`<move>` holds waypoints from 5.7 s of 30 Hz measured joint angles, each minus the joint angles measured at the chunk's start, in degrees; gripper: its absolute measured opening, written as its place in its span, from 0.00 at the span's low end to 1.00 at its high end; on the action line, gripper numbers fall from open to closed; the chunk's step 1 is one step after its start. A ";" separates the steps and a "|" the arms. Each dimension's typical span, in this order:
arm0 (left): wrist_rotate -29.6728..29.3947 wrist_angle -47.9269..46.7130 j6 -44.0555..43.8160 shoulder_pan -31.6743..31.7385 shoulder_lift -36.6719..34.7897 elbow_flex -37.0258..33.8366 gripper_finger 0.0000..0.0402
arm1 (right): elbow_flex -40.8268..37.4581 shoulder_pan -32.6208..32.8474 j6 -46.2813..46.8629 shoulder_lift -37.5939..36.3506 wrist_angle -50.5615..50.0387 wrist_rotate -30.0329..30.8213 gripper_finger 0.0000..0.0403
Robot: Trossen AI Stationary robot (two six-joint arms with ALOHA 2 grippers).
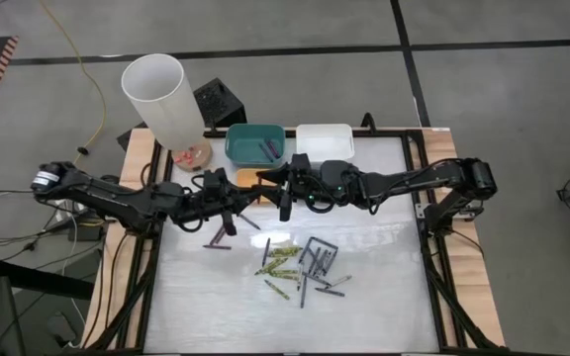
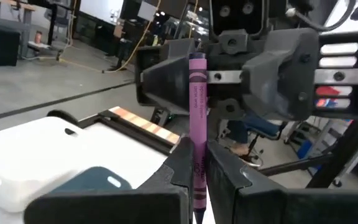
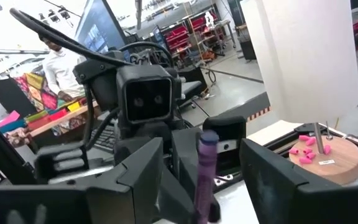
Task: Sort crayons
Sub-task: Put the violet crayon into the green bin
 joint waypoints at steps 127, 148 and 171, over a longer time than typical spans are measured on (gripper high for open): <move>-1.23 -64.83 -45.70 -10.65 0.54 -9.05 0.40 | 25.83 -13.51 -9.99 -11.66 -56.05 5.25 0.22; 2.65 -58.12 -46.07 -10.69 16.14 -8.84 0.39 | 25.83 -11.98 -10.33 -11.34 -56.18 4.74 0.22; 2.13 -55.54 -49.53 -10.47 8.41 -7.96 0.00 | 25.86 -10.27 -10.47 -11.34 -58.12 4.68 0.22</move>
